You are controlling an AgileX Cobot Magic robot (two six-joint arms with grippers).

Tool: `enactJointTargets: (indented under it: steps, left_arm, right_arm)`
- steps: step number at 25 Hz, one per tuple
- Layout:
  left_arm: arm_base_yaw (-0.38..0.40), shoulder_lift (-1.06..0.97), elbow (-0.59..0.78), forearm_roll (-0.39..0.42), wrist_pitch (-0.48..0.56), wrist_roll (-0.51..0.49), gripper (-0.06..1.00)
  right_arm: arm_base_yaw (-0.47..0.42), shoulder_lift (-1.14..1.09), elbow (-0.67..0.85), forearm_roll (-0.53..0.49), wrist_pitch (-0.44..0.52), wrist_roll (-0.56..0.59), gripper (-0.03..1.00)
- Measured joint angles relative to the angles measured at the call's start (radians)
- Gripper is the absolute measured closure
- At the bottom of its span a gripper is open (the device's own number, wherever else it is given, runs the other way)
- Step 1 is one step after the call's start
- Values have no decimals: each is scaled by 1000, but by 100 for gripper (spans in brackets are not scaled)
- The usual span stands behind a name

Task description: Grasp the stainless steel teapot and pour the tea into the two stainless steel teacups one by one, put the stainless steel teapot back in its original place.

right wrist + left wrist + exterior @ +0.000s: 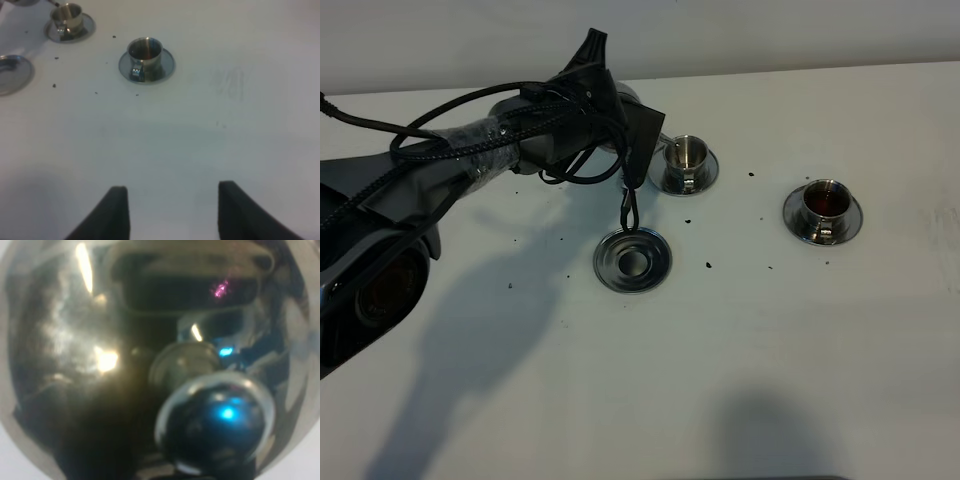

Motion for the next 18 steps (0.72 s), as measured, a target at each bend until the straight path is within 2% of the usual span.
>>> enactJointTargets:
  steps: [10, 18]
  left_arm:
    - [-6, 0, 0, 102, -34, -1, 73]
    - [-6, 0, 0, 141, -88, -1, 73]
  right_arm:
    - [0, 0, 0, 0, 0, 0, 57]
    - [0, 0, 0, 0, 0, -1, 57]
